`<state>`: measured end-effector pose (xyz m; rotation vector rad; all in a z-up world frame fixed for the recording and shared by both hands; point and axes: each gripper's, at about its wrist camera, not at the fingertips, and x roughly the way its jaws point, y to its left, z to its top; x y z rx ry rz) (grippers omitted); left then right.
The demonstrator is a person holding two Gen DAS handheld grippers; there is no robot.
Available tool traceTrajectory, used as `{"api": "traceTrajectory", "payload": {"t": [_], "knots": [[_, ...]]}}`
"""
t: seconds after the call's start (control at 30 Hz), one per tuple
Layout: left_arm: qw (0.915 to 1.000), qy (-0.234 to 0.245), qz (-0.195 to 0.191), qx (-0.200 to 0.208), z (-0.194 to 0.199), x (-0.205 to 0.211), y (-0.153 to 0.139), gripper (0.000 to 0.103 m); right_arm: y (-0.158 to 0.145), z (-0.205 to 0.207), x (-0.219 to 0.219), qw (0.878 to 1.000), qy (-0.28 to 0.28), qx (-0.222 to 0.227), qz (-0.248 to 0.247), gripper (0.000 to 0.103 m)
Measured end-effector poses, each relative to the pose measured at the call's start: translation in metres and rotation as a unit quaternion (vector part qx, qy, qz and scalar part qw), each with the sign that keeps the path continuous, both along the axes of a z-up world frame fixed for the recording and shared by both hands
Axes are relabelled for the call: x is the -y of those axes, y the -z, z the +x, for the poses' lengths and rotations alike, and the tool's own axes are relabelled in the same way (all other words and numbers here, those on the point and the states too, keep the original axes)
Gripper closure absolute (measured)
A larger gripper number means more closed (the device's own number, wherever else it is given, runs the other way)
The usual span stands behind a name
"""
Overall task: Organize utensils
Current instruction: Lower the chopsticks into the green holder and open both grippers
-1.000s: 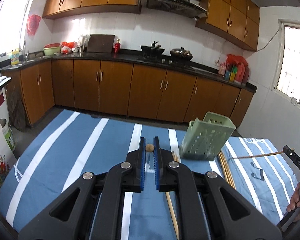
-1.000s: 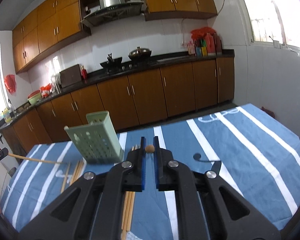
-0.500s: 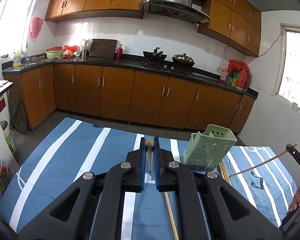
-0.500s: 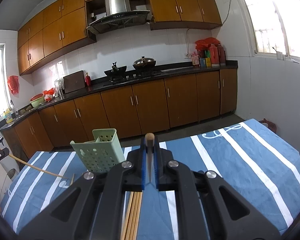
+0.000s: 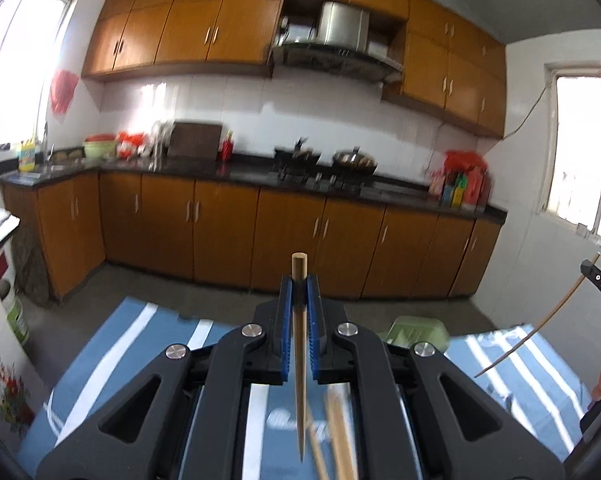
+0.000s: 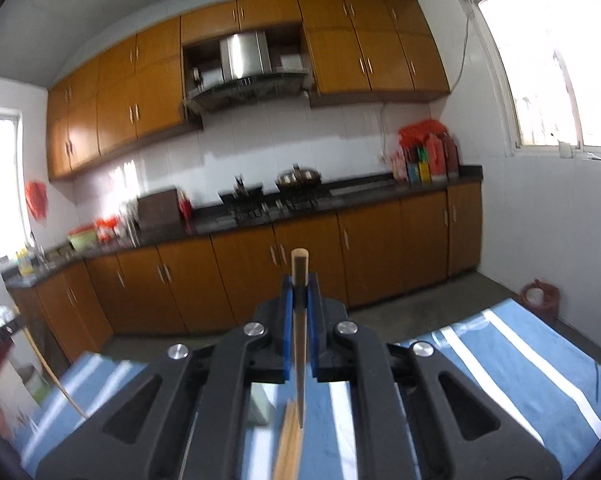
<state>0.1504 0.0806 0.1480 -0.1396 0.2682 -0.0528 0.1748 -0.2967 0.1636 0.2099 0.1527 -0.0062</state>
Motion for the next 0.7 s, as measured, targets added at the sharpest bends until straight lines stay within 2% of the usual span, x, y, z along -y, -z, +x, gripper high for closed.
{"api": "traceTrajectory", "payload": {"t": [0.13,0.23,0.33,0.5,0.63,0.7], "knots": [[0.9983,0.003,-0.015,0.056,0.005,0.014,-0.034,0.096,-0.028,0.007,-0.010,0.999,-0.022,0.036,0.010,0.095],[0.9941,0.003,-0.040,0.101,0.012,0.027,-0.053,0.096,-0.034,0.019,-0.021,0.998,-0.037,0.045,0.008,0.095],[0.9906,0.002,-0.060,0.124,0.023,0.039,-0.057,0.096,-0.032,0.031,-0.028,0.998,-0.047,0.044,0.011,0.095],[0.9893,-0.005,-0.069,0.128,0.050,0.061,-0.038,0.096,-0.014,0.058,-0.034,0.998,-0.050,0.028,0.010,0.095],[0.9909,0.001,-0.078,0.110,0.071,0.072,-0.016,0.096,0.004,0.074,-0.041,0.999,-0.054,0.009,0.004,0.095],[0.9931,0.003,-0.068,0.096,0.079,0.077,-0.004,0.096,0.016,0.080,-0.042,0.998,-0.056,-0.001,0.002,0.095]]}}
